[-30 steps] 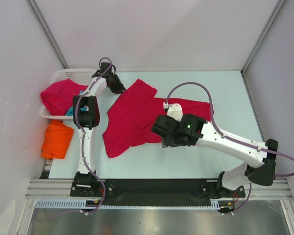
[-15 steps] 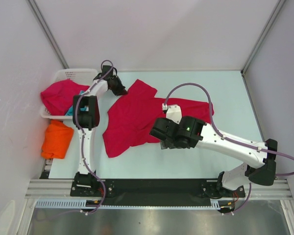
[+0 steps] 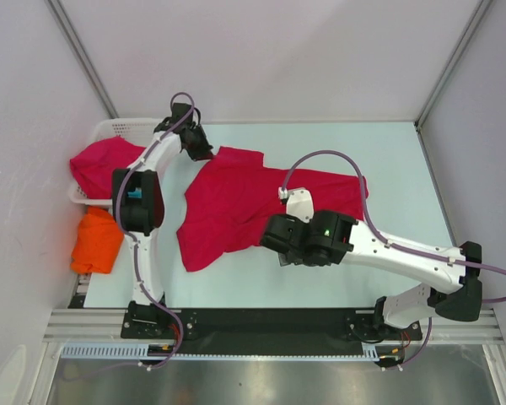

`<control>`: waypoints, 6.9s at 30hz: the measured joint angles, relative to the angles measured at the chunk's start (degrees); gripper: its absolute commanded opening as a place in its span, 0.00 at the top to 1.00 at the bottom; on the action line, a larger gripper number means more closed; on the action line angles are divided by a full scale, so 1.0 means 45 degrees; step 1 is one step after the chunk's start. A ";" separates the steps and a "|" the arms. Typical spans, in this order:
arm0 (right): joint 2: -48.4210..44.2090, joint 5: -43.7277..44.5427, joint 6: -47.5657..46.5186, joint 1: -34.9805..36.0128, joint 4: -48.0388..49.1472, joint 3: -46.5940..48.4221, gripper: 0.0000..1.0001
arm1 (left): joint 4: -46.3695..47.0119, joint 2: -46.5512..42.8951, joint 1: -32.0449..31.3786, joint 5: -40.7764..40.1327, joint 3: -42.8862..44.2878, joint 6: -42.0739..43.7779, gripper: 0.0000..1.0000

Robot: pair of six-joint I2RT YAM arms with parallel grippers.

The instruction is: Fold and stack the t-shirts

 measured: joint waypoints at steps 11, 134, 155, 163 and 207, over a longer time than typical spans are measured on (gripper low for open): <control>-0.0165 0.0223 -0.0107 0.0136 0.0568 -0.0321 0.36 | -0.0136 -0.2409 -0.0476 -0.0641 -0.2773 0.0612 1.00; -0.0578 0.0369 -0.0053 0.0175 0.1457 -0.3177 0.37 | 0.1481 -0.3483 -0.0782 -0.0797 -0.6261 0.0525 0.75; -0.0670 0.0345 0.0044 0.0175 0.1501 -0.3298 0.37 | 0.1666 -0.3254 -0.0782 -0.0563 -0.6523 0.0559 0.80; -0.0670 0.0345 0.0058 0.0175 0.1501 -0.3293 0.37 | 0.1773 -0.3123 -0.0782 -0.0447 -0.6917 0.0588 1.00; -0.2210 -0.0466 -0.3988 -0.8097 0.3827 -0.3283 0.32 | 0.0398 -1.5533 -0.0797 0.1428 -1.4698 0.0593 1.00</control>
